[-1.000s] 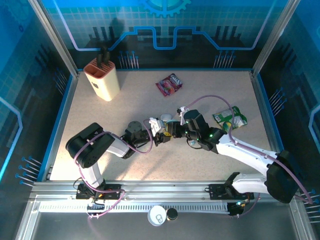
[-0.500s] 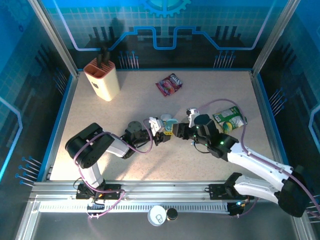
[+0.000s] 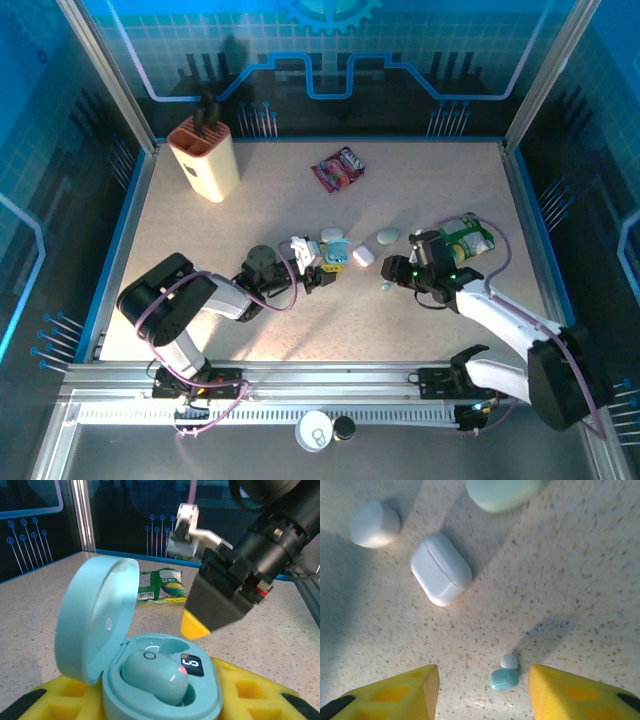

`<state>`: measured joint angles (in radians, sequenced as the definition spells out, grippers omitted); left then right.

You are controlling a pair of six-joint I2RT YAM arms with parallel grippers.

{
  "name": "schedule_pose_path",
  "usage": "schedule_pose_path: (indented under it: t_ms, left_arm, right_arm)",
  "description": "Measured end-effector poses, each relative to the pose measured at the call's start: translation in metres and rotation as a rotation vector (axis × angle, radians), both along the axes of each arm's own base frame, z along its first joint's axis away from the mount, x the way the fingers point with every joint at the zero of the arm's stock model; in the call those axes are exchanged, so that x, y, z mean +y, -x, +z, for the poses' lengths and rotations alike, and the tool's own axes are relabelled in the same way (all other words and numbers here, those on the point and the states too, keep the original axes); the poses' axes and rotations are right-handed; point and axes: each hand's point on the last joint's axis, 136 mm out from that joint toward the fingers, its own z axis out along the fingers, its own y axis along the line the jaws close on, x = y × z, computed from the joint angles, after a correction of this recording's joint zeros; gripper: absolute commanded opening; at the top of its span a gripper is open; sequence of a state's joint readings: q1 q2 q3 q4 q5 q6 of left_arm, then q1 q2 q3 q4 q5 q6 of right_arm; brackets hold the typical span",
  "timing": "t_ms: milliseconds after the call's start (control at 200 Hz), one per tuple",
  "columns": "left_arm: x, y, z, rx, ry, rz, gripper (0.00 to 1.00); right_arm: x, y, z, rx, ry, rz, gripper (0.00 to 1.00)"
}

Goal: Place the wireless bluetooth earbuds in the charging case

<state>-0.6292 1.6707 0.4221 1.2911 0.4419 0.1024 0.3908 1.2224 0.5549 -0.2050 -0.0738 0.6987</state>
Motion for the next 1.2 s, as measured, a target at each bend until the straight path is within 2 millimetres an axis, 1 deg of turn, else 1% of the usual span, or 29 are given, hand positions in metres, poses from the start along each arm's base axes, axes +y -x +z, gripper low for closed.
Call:
schedule_pose_path:
  t_ms: [95,190,290,395,600,815,1000,1086,1201]
  left_arm:
    - [0.0,0.0,0.002,0.003,0.004,0.0,0.3]
    - [0.001,0.001,0.007,-0.003,0.012,-0.001,0.3]
    - [0.001,0.002,0.01,-0.009,0.018,-0.006,0.3]
    - [0.0,0.003,0.009,-0.005,0.015,-0.007,0.31]
    - [0.001,0.003,0.006,0.005,0.007,-0.007,0.3]
    - [0.001,0.003,0.006,0.006,0.006,-0.007,0.3]
    - [0.001,0.002,0.006,0.015,0.011,-0.005,0.3]
    - [0.001,0.002,0.006,0.019,0.013,-0.004,0.3]
    - [0.002,0.0,0.005,0.022,0.012,0.001,0.3]
  right_arm:
    - [0.006,-0.006,-0.007,0.043,0.019,0.042,0.51]
    - [0.009,-0.01,-0.013,0.063,0.03,0.073,0.55]
    - [0.012,-0.006,-0.025,0.104,0.034,0.103,0.57]
    - [0.014,-0.001,-0.035,0.14,0.03,0.125,0.58]
    - [0.017,0.0,-0.033,0.138,0.019,0.137,0.58]
    - [0.03,0.019,-0.033,0.153,-0.002,0.184,0.58]
    - [0.046,0.034,-0.031,0.175,-0.028,0.212,0.58]
    - [0.052,0.038,-0.028,0.177,-0.042,0.218,0.58]
    - [0.057,0.038,-0.019,0.158,-0.072,0.214,0.58]
